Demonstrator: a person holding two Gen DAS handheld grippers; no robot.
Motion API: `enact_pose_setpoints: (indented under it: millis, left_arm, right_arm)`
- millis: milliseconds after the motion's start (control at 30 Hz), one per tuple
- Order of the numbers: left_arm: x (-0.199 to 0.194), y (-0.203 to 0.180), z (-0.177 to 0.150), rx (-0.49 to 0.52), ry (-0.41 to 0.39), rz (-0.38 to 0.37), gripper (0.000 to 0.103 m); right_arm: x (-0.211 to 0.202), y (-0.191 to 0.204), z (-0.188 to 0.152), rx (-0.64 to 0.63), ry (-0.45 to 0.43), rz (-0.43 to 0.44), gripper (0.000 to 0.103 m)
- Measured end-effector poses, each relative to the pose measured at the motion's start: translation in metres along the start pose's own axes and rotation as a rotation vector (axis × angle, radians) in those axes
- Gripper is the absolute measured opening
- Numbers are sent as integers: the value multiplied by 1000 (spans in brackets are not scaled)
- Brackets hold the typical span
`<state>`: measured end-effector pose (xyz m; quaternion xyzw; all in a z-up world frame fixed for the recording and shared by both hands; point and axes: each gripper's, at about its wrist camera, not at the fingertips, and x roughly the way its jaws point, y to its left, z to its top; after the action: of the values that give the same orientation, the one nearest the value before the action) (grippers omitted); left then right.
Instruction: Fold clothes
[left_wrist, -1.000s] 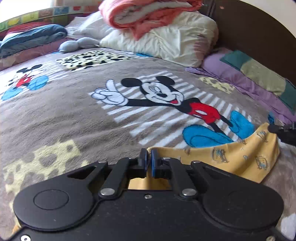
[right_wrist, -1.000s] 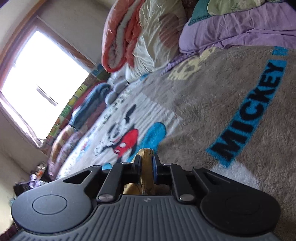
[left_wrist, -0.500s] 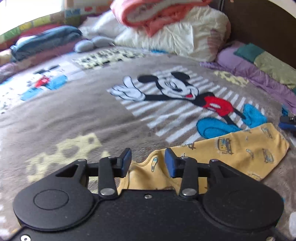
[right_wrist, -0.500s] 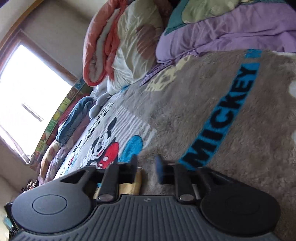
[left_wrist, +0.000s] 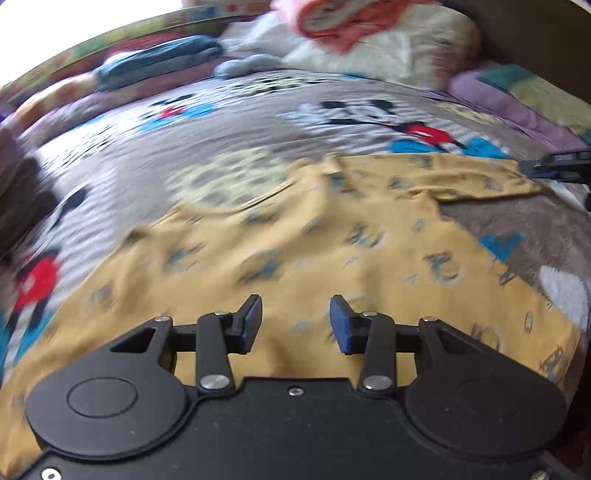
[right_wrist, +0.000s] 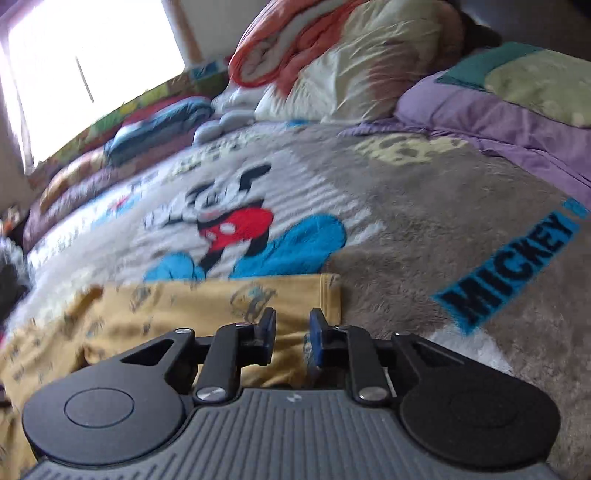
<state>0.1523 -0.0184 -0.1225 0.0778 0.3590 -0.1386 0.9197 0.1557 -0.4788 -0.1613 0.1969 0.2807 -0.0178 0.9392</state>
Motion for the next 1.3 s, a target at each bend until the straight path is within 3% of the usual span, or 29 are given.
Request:
enact_pose_setpoints:
  millis: [133, 267, 367, 467, 633, 767, 833, 867, 967, 1133, 1200, 1300]
  left_arm:
    - [-3, 40, 8, -104, -22, 33, 39]
    - [-7, 80, 17, -208, -44, 66, 39]
    - [7, 100, 35, -177, -37, 43, 39]
    - [28, 114, 54, -145, -18, 11, 39]
    - [67, 135, 73, -125, 26, -63, 39]
    - [90, 139, 79, -96, 62, -152, 39]
    - [99, 142, 80, -109, 88, -201, 34]
    - [100, 141, 79, -100, 93, -210, 8]
    - [94, 147, 76, -126, 28, -171, 0]
    - [94, 142, 67, -98, 35, -101, 0]
    - [76, 142, 67, -100, -5, -45, 1]
    - [39, 146, 60, -143, -76, 32, 1]
  right_arm:
    - [-4, 34, 1, -46, 3, 55, 26]
    - [13, 99, 7, -194, 65, 176, 26]
    - [47, 148, 23, -296, 142, 266, 26]
    - [83, 193, 38, -388, 211, 345, 36]
    - [137, 245, 42, -531, 334, 407, 39]
    - [165, 259, 40, -555, 402, 472, 39]
    - [176, 261, 38, -556, 449, 514, 39]
    - [181, 262, 37, -558, 466, 530, 38]
    - [187, 263, 35, -573, 470, 543, 10]
    - [191, 253, 37, -492, 413, 534, 9]
    - [184, 253, 34, -516, 376, 485, 18]
    - [159, 244, 42, -475, 305, 479, 18]
